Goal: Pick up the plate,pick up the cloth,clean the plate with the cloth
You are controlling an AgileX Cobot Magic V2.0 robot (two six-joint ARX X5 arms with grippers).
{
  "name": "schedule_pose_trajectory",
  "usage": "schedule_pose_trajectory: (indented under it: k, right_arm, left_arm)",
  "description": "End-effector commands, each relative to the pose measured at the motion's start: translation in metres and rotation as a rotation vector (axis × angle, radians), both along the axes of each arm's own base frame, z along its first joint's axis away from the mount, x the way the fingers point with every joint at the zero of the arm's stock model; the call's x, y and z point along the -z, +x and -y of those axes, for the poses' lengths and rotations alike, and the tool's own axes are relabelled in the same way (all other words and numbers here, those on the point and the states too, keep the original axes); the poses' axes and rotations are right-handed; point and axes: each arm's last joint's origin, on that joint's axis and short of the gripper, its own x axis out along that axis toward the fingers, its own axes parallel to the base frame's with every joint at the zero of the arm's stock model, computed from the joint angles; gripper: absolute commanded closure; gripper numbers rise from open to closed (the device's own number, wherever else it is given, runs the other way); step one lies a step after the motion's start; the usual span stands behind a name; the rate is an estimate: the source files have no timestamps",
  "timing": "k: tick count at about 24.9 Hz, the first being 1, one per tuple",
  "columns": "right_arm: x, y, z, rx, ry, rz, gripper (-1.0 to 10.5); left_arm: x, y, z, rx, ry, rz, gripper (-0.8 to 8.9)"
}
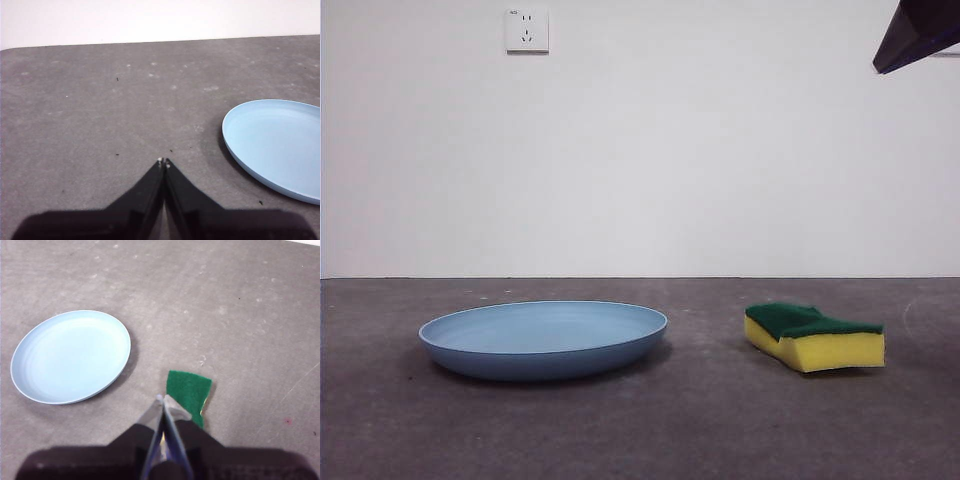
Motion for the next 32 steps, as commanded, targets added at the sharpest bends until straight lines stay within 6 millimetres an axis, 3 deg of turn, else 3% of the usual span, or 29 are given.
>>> schedule_pose_trajectory:
  k: [1, 9, 15, 18, 23, 32]
  right_arm:
    - [0.002, 0.0, 0.0, 0.006, 0.003, -0.003, 9.5]
    - [0.001, -0.001, 0.001, -0.007, -0.018, 0.013, 9.5]
    - [-0.005, -0.013, 0.036, 0.118, -0.027, 0.168, 9.5]
    - [0.011, -0.024, 0.056, 0.144, 0.085, 0.302, 9.5]
    - [0.055, -0.031, 0.071, 0.209, 0.14, 0.437, 9.5]
    - [0.11, -0.031, 0.082, 0.309, 0.175, 0.369, 9.5]
  left_arm:
    - [0.005, 0.001, 0.0, -0.009, -0.008, -0.009, 8.17]
    - [0.005, 0.001, 0.0, -0.009, -0.008, -0.009, 8.17]
    - [0.005, 0.001, 0.0, -0.009, -0.008, -0.009, 8.17]
    - [0.005, 0.001, 0.0, -0.009, -0.008, -0.009, 8.17]
    - [0.005, 0.001, 0.0, -0.009, -0.008, -0.009, 8.17]
    - [0.005, 0.001, 0.0, -0.009, -0.008, -0.009, 8.17]
